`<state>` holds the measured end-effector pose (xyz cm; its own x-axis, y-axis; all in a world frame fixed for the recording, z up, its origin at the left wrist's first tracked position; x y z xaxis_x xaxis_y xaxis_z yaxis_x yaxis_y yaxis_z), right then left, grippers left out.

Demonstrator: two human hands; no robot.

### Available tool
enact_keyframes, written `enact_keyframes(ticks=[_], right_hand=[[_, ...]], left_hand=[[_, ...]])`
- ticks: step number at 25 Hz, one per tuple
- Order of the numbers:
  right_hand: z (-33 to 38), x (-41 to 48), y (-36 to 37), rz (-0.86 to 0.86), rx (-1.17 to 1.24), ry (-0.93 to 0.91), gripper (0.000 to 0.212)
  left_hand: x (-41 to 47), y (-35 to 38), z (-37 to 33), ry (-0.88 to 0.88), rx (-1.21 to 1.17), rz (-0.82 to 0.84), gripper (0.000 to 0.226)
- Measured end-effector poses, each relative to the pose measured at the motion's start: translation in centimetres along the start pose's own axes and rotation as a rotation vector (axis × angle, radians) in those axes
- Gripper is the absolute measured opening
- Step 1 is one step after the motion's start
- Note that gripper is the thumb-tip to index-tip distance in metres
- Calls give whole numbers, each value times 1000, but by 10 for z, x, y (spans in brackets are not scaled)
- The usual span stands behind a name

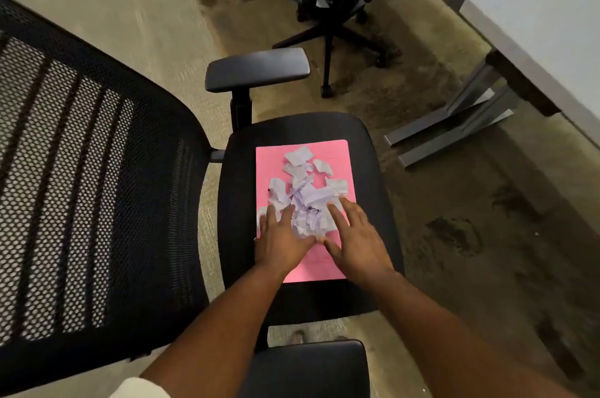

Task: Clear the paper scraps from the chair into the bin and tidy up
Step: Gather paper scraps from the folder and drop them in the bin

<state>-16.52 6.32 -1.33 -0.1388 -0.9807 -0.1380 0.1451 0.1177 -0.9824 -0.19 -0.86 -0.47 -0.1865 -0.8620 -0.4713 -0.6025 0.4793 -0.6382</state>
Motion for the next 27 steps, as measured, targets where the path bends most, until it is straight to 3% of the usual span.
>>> enact_keyframes(ticks=[3,9,15,21,27], right_hand=[[-2,15,5,-23,-3,6,76],[-4,33,11,48,-21,-45,88],[3,51,10,128,-66,-65,85],[12,58,10,270,-4,28,63],[10,54,10,227,133,100,32]], left_hand=[[6,12,-2,4,47,-39,86],[11,27,4,40,44,-80,48],[10,23,12,89,45,-73,29],[2,6,13,125,-1,-78,28],[2,-10,11,212,18,-86,18]])
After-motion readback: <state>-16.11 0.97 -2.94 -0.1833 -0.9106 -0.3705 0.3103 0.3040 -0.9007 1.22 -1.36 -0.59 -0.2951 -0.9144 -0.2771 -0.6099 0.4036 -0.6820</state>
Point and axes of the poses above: each hand's wrist, its own x-axis towards the middle knuckle, its own y-axis out of the palm, z = x × y, the point moved 1 cm from there along x, towards the middle knuckle, and after that the axes turned 15 degrees about -x, right-handed, at the moved point
